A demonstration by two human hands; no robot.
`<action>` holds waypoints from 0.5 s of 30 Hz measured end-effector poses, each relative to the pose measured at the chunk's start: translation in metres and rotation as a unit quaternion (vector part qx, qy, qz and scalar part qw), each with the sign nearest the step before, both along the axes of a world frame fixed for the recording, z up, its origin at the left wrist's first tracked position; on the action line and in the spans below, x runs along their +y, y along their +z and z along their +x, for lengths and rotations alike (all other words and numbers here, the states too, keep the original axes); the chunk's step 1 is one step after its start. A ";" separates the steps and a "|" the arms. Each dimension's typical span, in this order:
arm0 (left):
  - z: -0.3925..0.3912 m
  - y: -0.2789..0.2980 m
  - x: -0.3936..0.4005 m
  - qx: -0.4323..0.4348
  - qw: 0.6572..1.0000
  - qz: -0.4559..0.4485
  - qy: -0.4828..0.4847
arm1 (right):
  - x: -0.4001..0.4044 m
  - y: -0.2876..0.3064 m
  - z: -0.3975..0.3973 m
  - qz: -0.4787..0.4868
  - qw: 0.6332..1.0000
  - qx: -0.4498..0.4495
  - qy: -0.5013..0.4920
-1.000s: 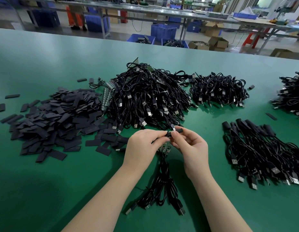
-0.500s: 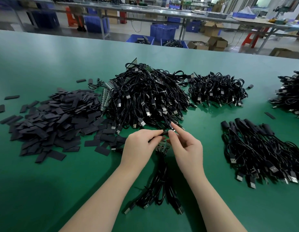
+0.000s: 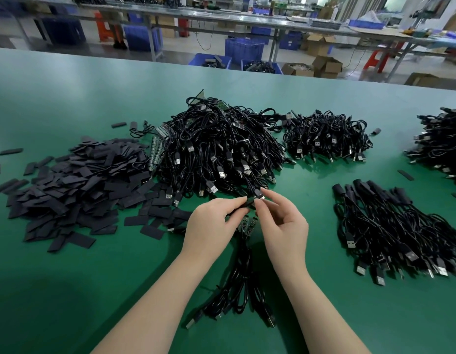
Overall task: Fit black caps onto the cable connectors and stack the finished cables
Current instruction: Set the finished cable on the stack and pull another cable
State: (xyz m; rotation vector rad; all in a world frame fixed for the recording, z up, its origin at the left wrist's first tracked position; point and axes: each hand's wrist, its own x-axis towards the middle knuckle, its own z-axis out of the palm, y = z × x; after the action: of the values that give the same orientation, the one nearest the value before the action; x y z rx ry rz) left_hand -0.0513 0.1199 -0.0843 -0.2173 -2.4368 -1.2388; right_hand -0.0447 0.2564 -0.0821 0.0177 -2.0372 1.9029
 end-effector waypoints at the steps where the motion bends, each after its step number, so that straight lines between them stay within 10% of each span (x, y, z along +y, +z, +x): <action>1: 0.000 0.000 0.000 0.006 1.000 -0.007 -0.011 | 0.001 0.000 -0.001 -0.013 1.000 -0.003 -0.006; 15: 0.001 -0.003 -0.001 0.053 0.997 -0.031 -0.040 | 0.004 -0.001 -0.005 -0.059 0.998 -0.029 -0.003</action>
State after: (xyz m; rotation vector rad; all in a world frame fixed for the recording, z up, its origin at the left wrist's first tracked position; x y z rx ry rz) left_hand -0.0499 0.1194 -0.0875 -0.3921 -2.3986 -1.1553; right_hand -0.0494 0.2603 -0.0834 -0.0736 -1.9560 2.0394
